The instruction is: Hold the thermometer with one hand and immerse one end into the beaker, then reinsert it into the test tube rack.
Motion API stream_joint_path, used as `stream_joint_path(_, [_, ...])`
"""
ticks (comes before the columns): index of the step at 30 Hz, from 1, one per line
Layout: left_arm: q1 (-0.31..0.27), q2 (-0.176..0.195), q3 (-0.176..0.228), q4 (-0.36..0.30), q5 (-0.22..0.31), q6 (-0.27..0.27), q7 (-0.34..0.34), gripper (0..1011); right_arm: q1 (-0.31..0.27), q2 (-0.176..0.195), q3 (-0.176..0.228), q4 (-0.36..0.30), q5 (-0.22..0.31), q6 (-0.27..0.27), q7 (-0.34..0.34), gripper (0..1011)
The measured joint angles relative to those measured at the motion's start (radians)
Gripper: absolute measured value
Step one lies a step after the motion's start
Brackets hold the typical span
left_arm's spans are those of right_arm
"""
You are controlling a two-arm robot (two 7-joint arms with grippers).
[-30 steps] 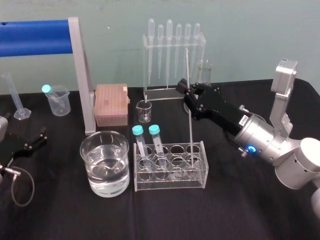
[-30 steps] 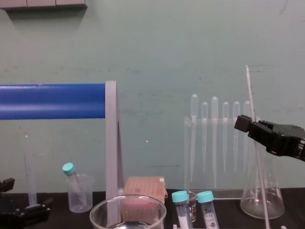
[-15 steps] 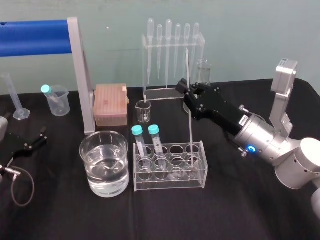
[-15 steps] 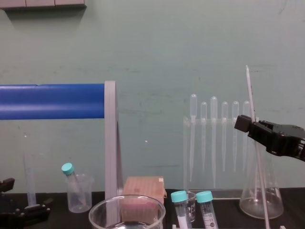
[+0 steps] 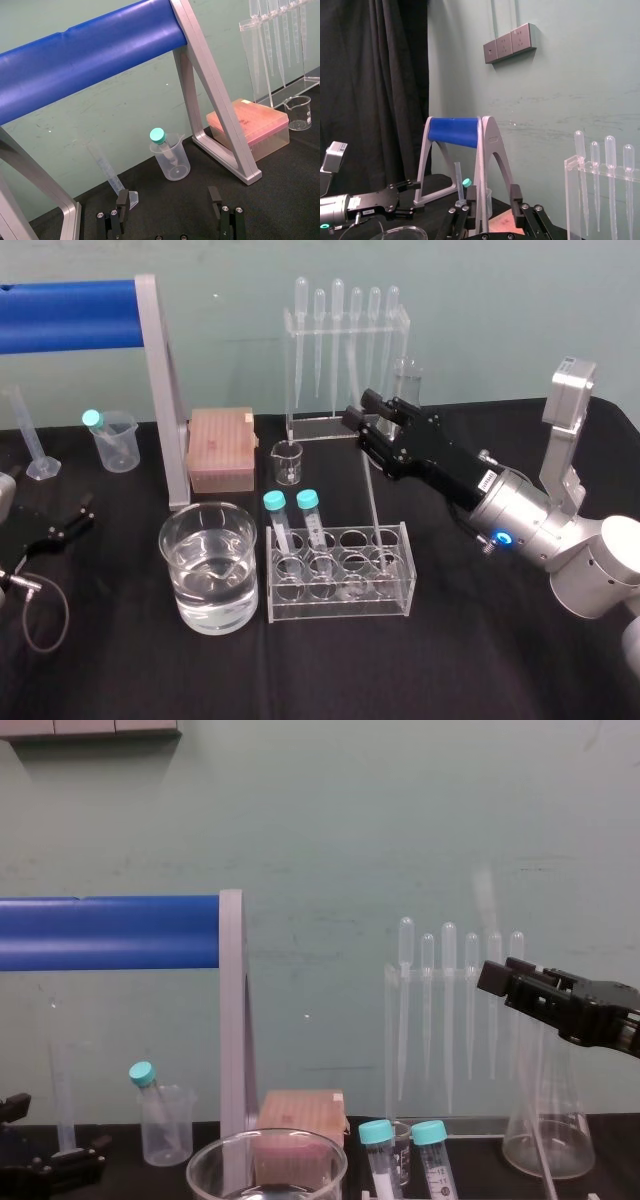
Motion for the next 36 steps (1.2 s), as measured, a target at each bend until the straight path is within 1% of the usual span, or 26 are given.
stream_joint_path(1, [0.0, 0.0, 0.0, 0.0, 0.0, 0.0, 0.0, 1008, 0.0, 0.0, 0.0, 0.0, 0.0, 0.0, 0.0, 468])
stream_joint_path(3, [0.0, 0.0, 0.0, 0.0, 0.0, 0.0, 0.0, 1008, 0.0, 0.0, 0.0, 0.0, 0.0, 0.0, 0.0, 501])
stream_joint_path(5, [0.0, 0.0, 0.0, 0.0, 0.0, 0.0, 0.0, 1008, 0.0, 0.0, 0.0, 0.0, 0.0, 0.0, 0.0, 589])
stream_joint_path(9, [0.0, 0.0, 0.0, 0.0, 0.0, 0.0, 0.0, 1008, 0.0, 0.0, 0.0, 0.0, 0.001, 0.0, 0.0, 693])
stream_joint_path(14, [0.0, 0.0, 0.0, 0.0, 0.0, 0.0, 0.0, 1008, 0.0, 0.0, 0.0, 0.0, 0.001, 0.0, 0.0, 862])
stream_joint_path(16, [0.0, 0.0, 0.0, 0.0, 0.0, 0.0, 0.0, 1008, 0.0, 0.0, 0.0, 0.0, 0.001, 0.0, 0.0, 890])
stream_joint_path(17, [0.0, 0.0, 0.0, 0.0, 0.0, 0.0, 0.0, 1008, 0.0, 0.0, 0.0, 0.0, 0.001, 0.0, 0.0, 944])
stream_joint_path(18, [0.0, 0.0, 0.0, 0.0, 0.0, 0.0, 0.0, 1008, 0.0, 0.0, 0.0, 0.0, 0.001, 0.0, 0.0, 956])
stream_joint_path(19, [0.0, 0.0, 0.0, 0.0, 0.0, 0.0, 0.0, 1008, 0.0, 0.0, 0.0, 0.0, 0.001, 0.0, 0.0, 989])
stream_joint_path(20, [0.0, 0.0, 0.0, 0.0, 0.0, 0.0, 0.0, 1008, 0.0, 0.0, 0.0, 0.0, 0.001, 0.0, 0.0, 1002])
stream_joint_path(31, [0.0, 0.0, 0.0, 0.0, 0.0, 0.0, 0.0, 1008, -0.001, 0.0, 0.001, -0.002, -0.001, 0.0, -0.002, 1003])
stream_joint_path(32, [0.0, 0.0, 0.0, 0.0, 0.0, 0.0, 0.0, 1008, -0.006, 0.003, 0.004, -0.011, -0.008, 0.0, -0.016, 1003])
stream_joint_path(33, [0.0, 0.0, 0.0, 0.0, 0.0, 0.0, 0.0, 1008, -0.02, 0.011, 0.015, -0.036, -0.033, -0.003, -0.058, 1003])
stream_joint_path(34, [0.0, 0.0, 0.0, 0.0, 0.0, 0.0, 0.0, 1008, -0.028, 0.016, 0.022, -0.05, -0.049, -0.005, -0.083, 1003])
stream_joint_path(35, [0.0, 0.0, 0.0, 0.0, 0.0, 0.0, 0.0, 1008, -0.046, 0.025, 0.038, -0.079, -0.083, -0.008, -0.132, 1003])
stream_joint_path(36, [0.0, 0.0, 0.0, 0.0, 0.0, 0.0, 0.0, 1008, -0.057, 0.03, 0.047, -0.095, -0.102, -0.008, -0.162, 1003])
